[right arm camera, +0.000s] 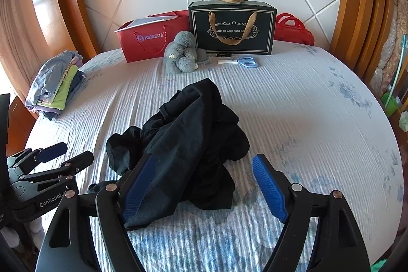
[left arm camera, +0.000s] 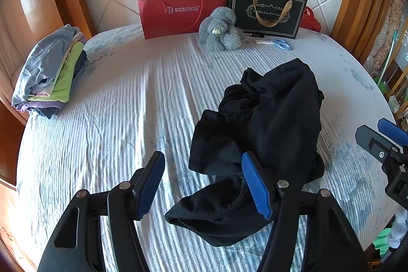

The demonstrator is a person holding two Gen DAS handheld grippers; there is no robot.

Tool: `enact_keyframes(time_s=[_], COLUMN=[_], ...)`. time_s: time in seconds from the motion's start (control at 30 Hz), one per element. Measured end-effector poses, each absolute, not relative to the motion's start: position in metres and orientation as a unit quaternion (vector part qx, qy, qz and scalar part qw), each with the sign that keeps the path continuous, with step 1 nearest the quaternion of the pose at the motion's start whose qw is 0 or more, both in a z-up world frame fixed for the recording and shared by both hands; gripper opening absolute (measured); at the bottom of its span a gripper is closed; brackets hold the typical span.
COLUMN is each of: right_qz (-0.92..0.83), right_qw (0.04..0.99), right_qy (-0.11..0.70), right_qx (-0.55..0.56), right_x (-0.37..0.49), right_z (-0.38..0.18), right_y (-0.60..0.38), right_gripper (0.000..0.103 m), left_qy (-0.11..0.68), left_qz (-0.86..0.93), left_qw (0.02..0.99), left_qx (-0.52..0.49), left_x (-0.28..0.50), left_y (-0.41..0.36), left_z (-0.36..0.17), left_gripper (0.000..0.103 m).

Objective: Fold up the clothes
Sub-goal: 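Move both grippers toward the crumpled black T-shirt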

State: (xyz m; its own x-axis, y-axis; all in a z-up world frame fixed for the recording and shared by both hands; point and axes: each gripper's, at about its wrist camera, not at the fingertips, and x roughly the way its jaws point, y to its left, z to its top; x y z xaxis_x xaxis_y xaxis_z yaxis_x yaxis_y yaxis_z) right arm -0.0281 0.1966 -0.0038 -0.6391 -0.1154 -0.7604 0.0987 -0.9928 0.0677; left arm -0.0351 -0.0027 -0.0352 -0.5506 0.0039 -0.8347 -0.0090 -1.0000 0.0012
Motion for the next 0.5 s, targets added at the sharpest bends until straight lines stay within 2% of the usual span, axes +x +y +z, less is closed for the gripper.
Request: enact_keyframes(time_s=[0.5], right_qz=[-0.9], right_qw=[0.057], right_qy=[-0.007], right_qx=[0.432], right_x=[-0.0318], right_z=[-0.0122], right_y=[0.1983], right_gripper=[0.081], left_qy=[-0.001], left_qz=[0.872], left_qw=[0.002], left_qx=[-0.49], left_x=[-0.0416], left_y=[-0.0056], left_z=[-0.0439], left_gripper=[0.065])
